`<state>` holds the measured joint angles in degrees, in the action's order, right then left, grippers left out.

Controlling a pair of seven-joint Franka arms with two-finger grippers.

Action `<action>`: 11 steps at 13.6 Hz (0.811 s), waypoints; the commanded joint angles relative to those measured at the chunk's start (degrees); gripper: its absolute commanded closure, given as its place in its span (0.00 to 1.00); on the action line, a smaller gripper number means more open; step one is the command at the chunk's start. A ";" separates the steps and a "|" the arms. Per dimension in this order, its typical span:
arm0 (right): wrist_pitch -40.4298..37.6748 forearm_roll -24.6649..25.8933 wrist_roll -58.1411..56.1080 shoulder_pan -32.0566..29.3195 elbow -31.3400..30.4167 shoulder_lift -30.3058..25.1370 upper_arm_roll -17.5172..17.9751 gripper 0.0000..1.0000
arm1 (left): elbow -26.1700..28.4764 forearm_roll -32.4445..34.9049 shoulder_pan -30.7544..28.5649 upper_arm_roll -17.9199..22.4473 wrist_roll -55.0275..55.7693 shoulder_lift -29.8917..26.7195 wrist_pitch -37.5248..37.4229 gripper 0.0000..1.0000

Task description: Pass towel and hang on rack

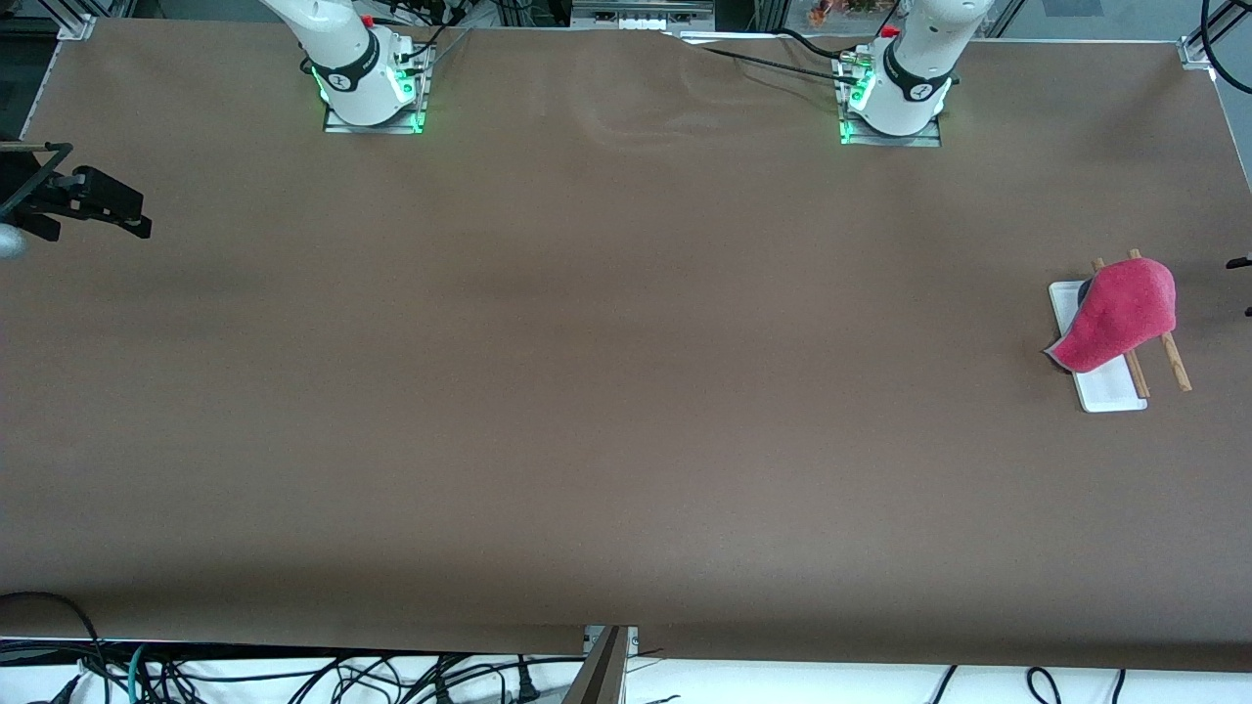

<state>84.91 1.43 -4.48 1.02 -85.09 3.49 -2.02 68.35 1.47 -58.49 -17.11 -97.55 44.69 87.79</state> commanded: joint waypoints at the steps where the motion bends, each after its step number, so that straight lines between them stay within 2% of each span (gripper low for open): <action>1: -0.18 -0.38 0.26 0.04 0.10 -0.32 0.08 0.00 | -3.30 0.38 1.80 -0.46 -0.71 -0.21 -1.30 0.00; 4: -0.18 -0.38 0.26 0.04 0.10 -0.23 0.08 0.00 | -4.10 0.29 4.26 -0.64 4.26 -2.41 -2.44 0.00; 11: -0.27 -0.38 0.44 0.04 0.10 -0.23 0.08 0.00 | -4.01 0.38 19.01 -1.78 42.83 -13.48 -12.46 0.00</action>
<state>84.92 1.43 -4.48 1.04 -85.09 3.48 -2.01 63.83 1.41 -43.38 -19.25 -63.30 34.96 77.80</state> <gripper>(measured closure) 0.000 0.000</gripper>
